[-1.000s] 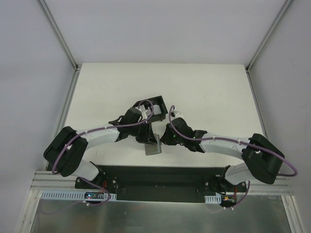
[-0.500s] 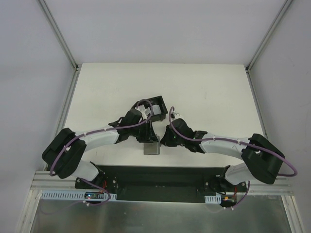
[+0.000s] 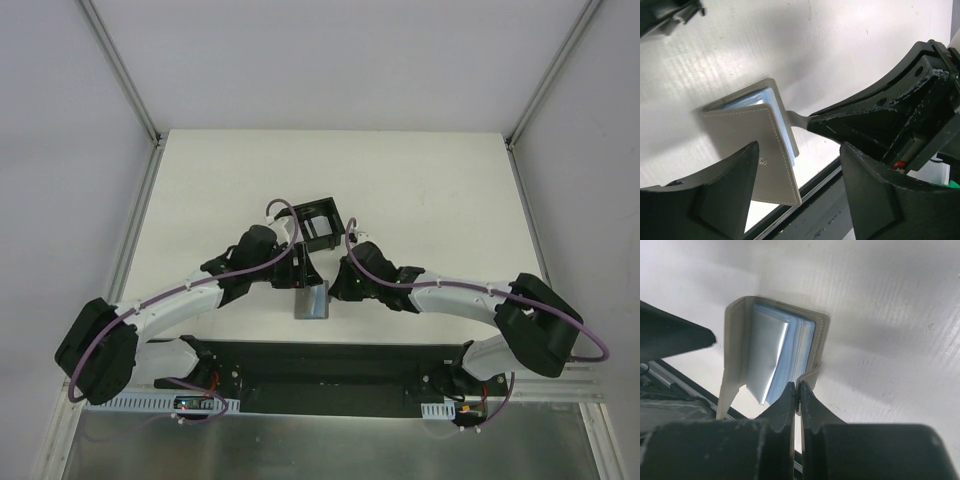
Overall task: Put the credit cards into the card holder
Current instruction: Close the card holder at the center of the board.
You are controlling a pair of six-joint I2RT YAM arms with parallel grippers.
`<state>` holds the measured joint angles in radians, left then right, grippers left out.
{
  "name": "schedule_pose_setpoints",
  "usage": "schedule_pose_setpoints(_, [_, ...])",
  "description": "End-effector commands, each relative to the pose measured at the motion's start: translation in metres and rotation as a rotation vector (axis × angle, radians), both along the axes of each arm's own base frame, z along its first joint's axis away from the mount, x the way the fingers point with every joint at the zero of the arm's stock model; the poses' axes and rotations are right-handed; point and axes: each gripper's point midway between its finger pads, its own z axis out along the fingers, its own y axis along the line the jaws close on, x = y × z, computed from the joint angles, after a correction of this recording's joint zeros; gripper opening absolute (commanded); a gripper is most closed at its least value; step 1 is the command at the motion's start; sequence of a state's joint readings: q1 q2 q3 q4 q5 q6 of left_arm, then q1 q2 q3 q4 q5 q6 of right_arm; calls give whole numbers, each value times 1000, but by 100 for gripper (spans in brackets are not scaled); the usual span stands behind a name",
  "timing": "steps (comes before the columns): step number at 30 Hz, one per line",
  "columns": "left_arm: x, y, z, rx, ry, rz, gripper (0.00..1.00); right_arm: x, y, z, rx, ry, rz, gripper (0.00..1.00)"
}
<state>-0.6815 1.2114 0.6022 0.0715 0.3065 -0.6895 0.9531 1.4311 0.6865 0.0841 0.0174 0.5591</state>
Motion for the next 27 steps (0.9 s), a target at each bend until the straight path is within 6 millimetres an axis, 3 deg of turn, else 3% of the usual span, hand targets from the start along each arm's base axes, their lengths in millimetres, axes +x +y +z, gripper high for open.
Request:
schedule_pose_setpoints(1, [0,24,-3,71,-70,65,67,1,9,11,23,7,33,3])
schedule_pose_setpoints(5, [-1,42,-4,108,-90,128,77,1,10,9,19,15,38,3])
schedule_pose_setpoints(9, [-6,51,-16,125,-67,156,79,1,13,9,19,19,43,4])
schedule_pose_setpoints(19, [-11,61,-43,166,32,222,70,0,13,9,12,26,48,6])
schedule_pose_setpoints(23, [-12,65,-44,160,31,249,69,0,13,8,12,30,48,6])
schedule_pose_setpoints(27, [-13,58,-34,114,-9,201,70,0,12,6,6,33,49,6])
